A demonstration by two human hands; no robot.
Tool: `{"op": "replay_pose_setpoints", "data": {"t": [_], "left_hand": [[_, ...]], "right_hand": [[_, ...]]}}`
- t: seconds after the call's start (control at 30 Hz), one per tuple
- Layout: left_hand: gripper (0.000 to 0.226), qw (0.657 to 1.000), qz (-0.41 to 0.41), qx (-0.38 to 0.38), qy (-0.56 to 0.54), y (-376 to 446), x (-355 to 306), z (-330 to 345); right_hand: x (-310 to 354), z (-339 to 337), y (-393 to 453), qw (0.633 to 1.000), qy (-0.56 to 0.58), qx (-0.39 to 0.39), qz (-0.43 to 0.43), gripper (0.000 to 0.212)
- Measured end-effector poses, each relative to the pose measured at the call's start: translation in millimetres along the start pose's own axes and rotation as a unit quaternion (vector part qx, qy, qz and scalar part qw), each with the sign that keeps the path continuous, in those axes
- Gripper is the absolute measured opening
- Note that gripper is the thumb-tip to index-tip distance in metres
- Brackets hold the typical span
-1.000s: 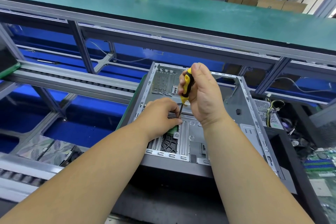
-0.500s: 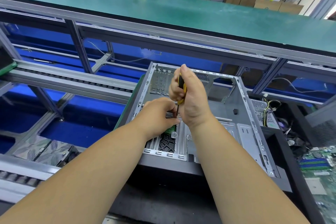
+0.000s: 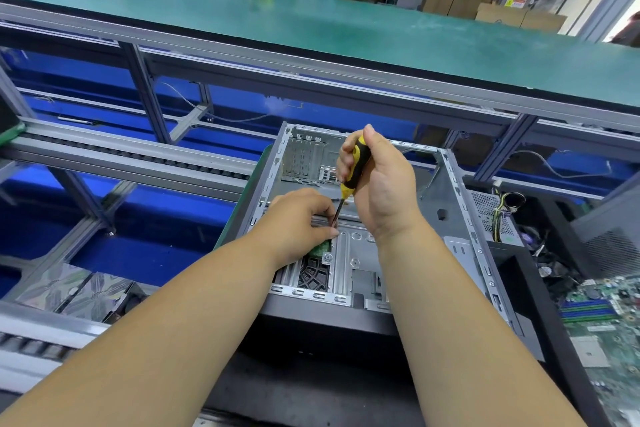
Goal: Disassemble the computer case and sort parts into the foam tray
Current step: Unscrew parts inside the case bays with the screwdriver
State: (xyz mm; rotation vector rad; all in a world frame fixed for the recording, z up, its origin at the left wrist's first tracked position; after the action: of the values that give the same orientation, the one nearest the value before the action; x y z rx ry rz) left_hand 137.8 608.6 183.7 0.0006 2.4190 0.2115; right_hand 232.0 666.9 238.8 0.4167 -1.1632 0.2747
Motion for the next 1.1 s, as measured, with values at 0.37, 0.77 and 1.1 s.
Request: {"op": "replay_pose_setpoints", "data": {"t": [0.37, 0.77, 1.1], "left_hand": [[0.012, 1.000, 0.002, -0.003, 0.000, -0.3, -0.5, -0.2], [0.013, 1.000, -0.003, -0.004, -0.009, -2.0, -1.7, -1.2], [0.009, 1.000, -0.002, 0.000, -0.014, -2.5, -2.5, -1.9]], "right_hand": [[2.5, 19.8, 0.0, 0.998, -0.046, 0.037, -0.013, 0.020], [2.5, 20.8, -7.5, 0.997, -0.050, -0.052, -0.024, 0.036], [7.0, 26.6, -10.4, 0.997, -0.077, -0.013, -0.019, 0.023]]}}
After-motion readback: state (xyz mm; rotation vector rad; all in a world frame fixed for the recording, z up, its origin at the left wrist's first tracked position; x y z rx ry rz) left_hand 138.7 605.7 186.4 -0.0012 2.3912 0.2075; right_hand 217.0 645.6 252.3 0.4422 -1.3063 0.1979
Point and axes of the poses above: each hand's wrist, its own y-axis towards the middle knuckle, its own z-axis out of the palm, x = y × z, the point moved 7 cm from there along y, towards the middle knuckle, and after that the axes turned 4 degrees about -y, right-handed, at the moved point
